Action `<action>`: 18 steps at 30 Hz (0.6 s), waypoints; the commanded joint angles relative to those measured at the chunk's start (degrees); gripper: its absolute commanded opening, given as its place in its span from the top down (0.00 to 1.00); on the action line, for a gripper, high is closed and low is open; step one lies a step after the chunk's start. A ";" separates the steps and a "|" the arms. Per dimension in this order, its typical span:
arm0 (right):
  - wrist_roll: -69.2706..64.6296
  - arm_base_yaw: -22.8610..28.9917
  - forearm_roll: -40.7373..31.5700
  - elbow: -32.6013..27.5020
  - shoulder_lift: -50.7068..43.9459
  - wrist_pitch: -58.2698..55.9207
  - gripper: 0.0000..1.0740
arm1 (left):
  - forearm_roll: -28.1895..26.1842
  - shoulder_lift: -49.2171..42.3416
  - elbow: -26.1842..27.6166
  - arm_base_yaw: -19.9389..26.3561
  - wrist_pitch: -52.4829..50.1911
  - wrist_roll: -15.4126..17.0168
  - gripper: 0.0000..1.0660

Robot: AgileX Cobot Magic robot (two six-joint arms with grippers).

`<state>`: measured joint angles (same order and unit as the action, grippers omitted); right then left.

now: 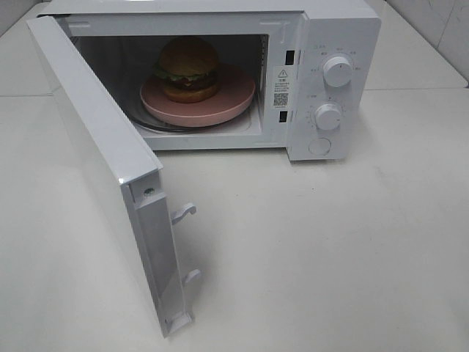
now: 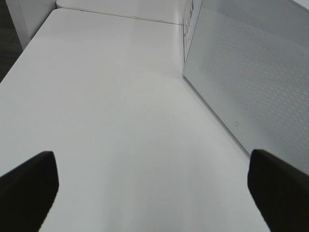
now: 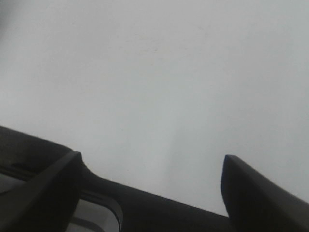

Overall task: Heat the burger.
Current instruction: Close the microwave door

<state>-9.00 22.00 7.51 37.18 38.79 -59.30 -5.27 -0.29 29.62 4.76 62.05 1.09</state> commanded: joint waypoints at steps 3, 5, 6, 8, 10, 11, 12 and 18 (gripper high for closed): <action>-0.52 -7.68 -0.06 -2.46 -8.77 1.03 0.29 | -0.23 -1.03 0.00 -0.06 -0.86 0.17 0.04; -0.52 -8.65 -0.06 -2.92 -10.14 1.43 0.29 | -0.23 -1.03 0.00 -0.06 -0.86 0.17 0.04; -0.52 -10.71 -0.06 -3.90 -13.64 2.52 0.29 | -0.23 -1.03 0.00 -0.06 -0.86 0.17 0.04; -0.34 -12.89 -0.23 -4.87 -16.79 3.67 0.29 | -0.23 -1.03 0.00 -0.06 -0.86 0.17 0.04; -0.34 -13.75 -0.46 -5.39 -18.51 3.95 0.29 | -0.23 -1.03 0.00 -0.06 -0.86 0.17 0.04; -0.29 -14.84 -1.32 -6.25 -21.43 4.47 0.29 | -0.23 -1.03 0.00 -0.06 -0.86 0.17 0.04; -0.29 -15.47 -1.83 -6.70 -22.92 4.64 0.29 | -0.23 -1.03 0.00 -0.06 -0.86 0.17 0.04; 0.06 -17.59 -3.04 -7.91 -29.05 4.64 0.29 | -0.23 -1.03 0.00 -0.06 -0.86 0.17 0.04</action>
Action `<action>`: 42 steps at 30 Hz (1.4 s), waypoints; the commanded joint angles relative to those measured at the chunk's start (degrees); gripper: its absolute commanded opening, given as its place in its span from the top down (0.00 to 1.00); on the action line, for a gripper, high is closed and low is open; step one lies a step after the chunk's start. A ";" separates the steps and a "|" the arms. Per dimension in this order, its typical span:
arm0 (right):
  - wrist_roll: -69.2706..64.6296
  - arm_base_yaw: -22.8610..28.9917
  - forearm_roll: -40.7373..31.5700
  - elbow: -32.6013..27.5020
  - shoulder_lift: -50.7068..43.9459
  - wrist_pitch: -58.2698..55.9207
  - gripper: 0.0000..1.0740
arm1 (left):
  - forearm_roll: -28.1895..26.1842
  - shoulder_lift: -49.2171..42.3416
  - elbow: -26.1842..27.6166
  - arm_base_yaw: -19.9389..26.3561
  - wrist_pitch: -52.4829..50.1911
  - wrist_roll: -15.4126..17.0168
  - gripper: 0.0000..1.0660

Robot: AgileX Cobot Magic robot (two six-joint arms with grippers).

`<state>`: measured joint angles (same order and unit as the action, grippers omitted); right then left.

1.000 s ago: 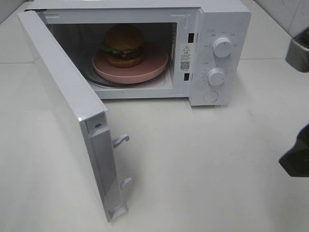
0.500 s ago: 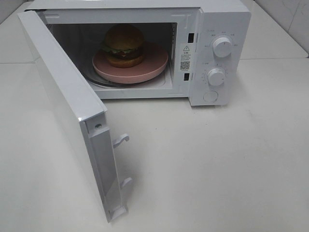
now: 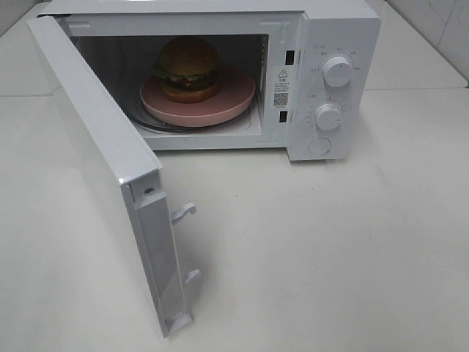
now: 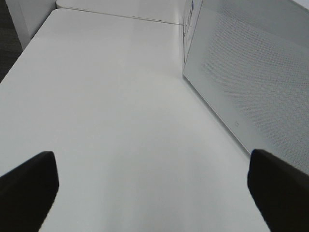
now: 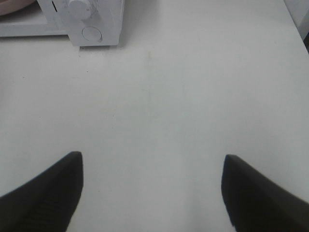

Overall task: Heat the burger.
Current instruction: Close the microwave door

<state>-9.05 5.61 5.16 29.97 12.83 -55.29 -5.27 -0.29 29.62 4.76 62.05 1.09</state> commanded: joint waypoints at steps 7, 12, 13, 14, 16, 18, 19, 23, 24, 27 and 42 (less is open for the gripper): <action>0.23 -3.67 -0.52 -1.55 -12.09 0.29 0.29 | -0.23 -1.03 0.00 -0.06 -0.86 0.17 0.04; 0.46 -4.87 -0.52 -1.72 -14.61 0.11 0.29 | -0.23 -1.03 0.00 -0.06 -0.86 0.17 0.04; 0.63 -4.87 -0.63 -1.78 -14.50 0.23 0.29 | -0.34 -1.09 0.00 -0.06 -0.86 0.17 0.04; 0.69 -4.87 -0.63 -1.78 -14.50 0.23 0.29 | -0.34 -0.97 0.00 -0.06 -0.86 0.17 0.04; 0.69 -4.87 -0.63 -1.78 -14.50 0.23 0.29 | -0.34 -0.80 0.00 -0.06 -0.86 0.17 0.04; 0.69 -4.87 -0.63 -1.78 -14.50 0.23 0.29 | -0.29 -0.69 0.00 -0.06 -0.86 0.17 0.04; 0.69 -4.87 -0.63 -1.78 -14.50 0.23 0.29 | -0.29 -0.46 0.00 -0.06 -0.86 0.17 0.04; 0.69 -4.87 -0.63 -1.78 -14.50 0.23 0.29 | -0.29 -0.34 0.00 -0.06 -0.86 0.17 0.04; 0.69 -4.87 -0.63 -1.78 -14.50 0.23 0.29 | -0.29 -0.34 0.00 -0.06 -0.86 0.17 0.04; 0.69 -4.87 -0.63 -1.78 -14.50 0.23 0.29 | -0.29 -0.34 0.00 -0.06 -0.86 0.17 0.04; 0.69 -4.87 -0.63 -1.78 -14.50 0.23 0.29 | -0.29 -0.34 0.00 -0.06 -0.86 0.17 0.04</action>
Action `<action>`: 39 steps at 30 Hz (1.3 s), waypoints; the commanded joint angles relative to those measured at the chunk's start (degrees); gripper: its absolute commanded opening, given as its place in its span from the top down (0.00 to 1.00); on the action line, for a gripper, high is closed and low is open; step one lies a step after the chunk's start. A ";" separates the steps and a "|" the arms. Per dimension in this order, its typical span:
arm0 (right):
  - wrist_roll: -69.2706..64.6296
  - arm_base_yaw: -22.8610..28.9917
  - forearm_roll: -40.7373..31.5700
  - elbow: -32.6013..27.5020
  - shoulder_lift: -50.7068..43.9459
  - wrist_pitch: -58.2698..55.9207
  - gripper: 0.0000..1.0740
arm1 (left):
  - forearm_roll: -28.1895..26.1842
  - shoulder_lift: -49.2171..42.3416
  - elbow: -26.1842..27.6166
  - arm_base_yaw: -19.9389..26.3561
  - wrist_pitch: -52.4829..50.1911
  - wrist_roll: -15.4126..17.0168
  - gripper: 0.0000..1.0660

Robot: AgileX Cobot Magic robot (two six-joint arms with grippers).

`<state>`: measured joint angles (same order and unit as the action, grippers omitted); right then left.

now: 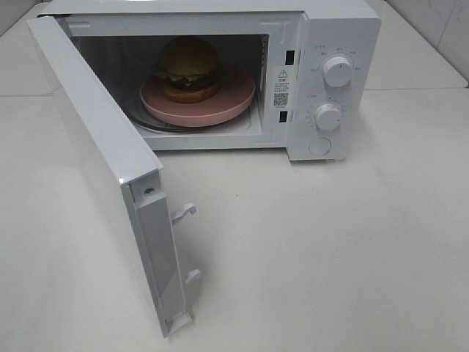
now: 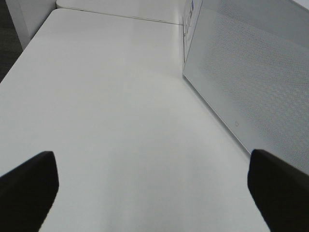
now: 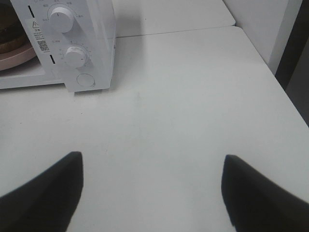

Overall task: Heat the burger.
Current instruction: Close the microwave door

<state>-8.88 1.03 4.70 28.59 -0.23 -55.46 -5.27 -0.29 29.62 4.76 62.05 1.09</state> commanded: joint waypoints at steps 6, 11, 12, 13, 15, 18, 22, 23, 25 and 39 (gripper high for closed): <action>0.52 -0.29 -0.17 -0.40 -1.43 0.40 0.29 | -0.29 -0.34 0.00 -0.06 -0.86 0.17 0.04; 0.52 -0.29 -0.17 -0.40 -1.43 0.40 0.29 | -1.32 -0.34 0.00 -0.06 -0.97 0.40 0.04; 0.52 -0.29 -0.17 -0.40 -1.43 0.40 0.29 | -1.89 -0.34 0.00 -0.06 -0.97 0.40 0.04; 0.52 -0.29 -0.17 -0.40 -1.43 0.40 0.29 | -1.89 -0.34 0.00 -0.06 -0.97 0.40 0.04; 0.52 -0.29 -0.17 -0.40 -1.43 0.40 0.29 | -2.98 -0.34 0.00 -0.06 -1.43 0.40 0.04; 0.52 -0.29 -0.17 -0.40 -1.43 0.40 0.29 | -3.32 -0.34 0.80 -0.06 -2.69 0.40 0.04; 0.52 -0.29 -0.17 -0.40 -1.43 0.40 0.29 | -2.46 -0.34 1.55 -0.06 -6.65 0.40 0.06; 0.52 -0.29 -0.17 -0.40 -1.43 0.40 0.29 | -1.83 -0.34 1.55 -0.06 -9.40 0.40 0.10; 0.52 -0.29 -0.17 -0.40 -1.43 0.40 0.29 | -1.60 -0.34 1.49 -0.06 -10.49 0.40 0.13; -0.11 -0.29 -0.23 -0.40 -1.43 0.40 0.29 | -0.52 10.43 -4.30 -0.06 -32.14 0.40 0.93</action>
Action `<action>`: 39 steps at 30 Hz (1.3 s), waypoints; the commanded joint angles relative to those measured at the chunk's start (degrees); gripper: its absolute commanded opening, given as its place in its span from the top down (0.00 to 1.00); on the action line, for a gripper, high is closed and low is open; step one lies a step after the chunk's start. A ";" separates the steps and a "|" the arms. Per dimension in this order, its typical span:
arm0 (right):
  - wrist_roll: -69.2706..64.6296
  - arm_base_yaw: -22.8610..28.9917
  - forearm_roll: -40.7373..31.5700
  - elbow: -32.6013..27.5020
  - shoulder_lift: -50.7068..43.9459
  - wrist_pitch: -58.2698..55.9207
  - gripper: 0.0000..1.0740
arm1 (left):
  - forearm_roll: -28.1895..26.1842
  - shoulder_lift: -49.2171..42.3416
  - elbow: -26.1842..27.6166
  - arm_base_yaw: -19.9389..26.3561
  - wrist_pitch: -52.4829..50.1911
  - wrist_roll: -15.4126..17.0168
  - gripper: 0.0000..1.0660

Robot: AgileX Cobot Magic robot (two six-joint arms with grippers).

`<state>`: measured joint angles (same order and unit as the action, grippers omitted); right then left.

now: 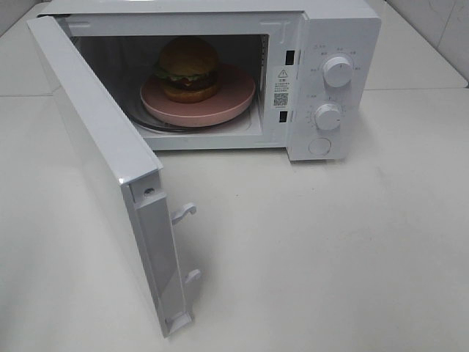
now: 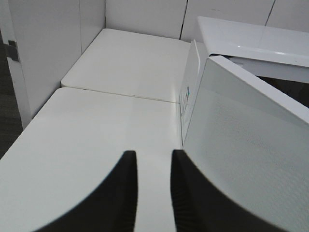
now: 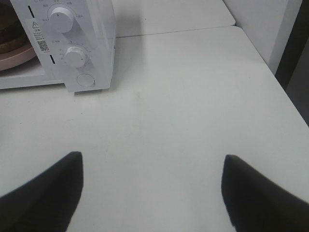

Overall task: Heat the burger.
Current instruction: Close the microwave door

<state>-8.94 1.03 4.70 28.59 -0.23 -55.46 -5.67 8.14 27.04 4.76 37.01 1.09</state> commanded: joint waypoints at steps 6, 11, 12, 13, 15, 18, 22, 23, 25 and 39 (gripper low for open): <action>-0.06 -0.29 -0.23 -0.40 -1.43 0.40 0.29 | -0.23 6.82 -8.19 -0.06 -25.44 0.40 1.00; -0.06 -0.29 -0.23 -0.40 -1.43 0.40 0.29 | -0.11 13.35 -12.43 -0.06 -39.88 0.40 1.00; -0.06 -0.29 -0.23 -0.40 -1.43 0.40 0.29 | -0.11 13.35 -12.43 -0.06 -39.88 0.40 1.00; -0.06 -0.29 -0.23 -0.40 -1.43 0.40 0.29 | -0.11 14.73 -12.95 -0.06 -42.57 0.40 1.00; -0.06 -0.29 -0.23 -0.40 -1.43 0.40 0.29 | -0.11 17.59 -14.27 -0.06 -47.67 0.40 1.00; -0.06 -0.29 -0.23 -0.40 -1.43 0.40 0.29 | -0.11 21.37 -15.93 -0.06 -55.00 0.40 1.00; -0.06 -0.29 -0.23 -0.40 -1.43 0.40 0.29 | 2.58 29.11 -16.50 -0.06 -60.73 0.92 1.00; -0.06 -0.29 -0.23 -0.40 -1.43 0.40 0.29 | 2.58 29.11 -16.50 -0.06 -60.73 0.92 1.00; -0.06 -0.29 -0.23 -0.40 -1.43 0.40 0.29 | 5.04 33.40 -16.50 -0.06 -64.63 4.24 1.00; -0.06 -0.29 -0.23 -0.40 -1.43 0.40 0.29 | 31.40 51.51 -14.09 -0.06 -78.38 23.95 1.00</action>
<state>-8.94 1.03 4.70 28.59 -0.23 -55.46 19.82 57.18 11.75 4.76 -37.87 21.54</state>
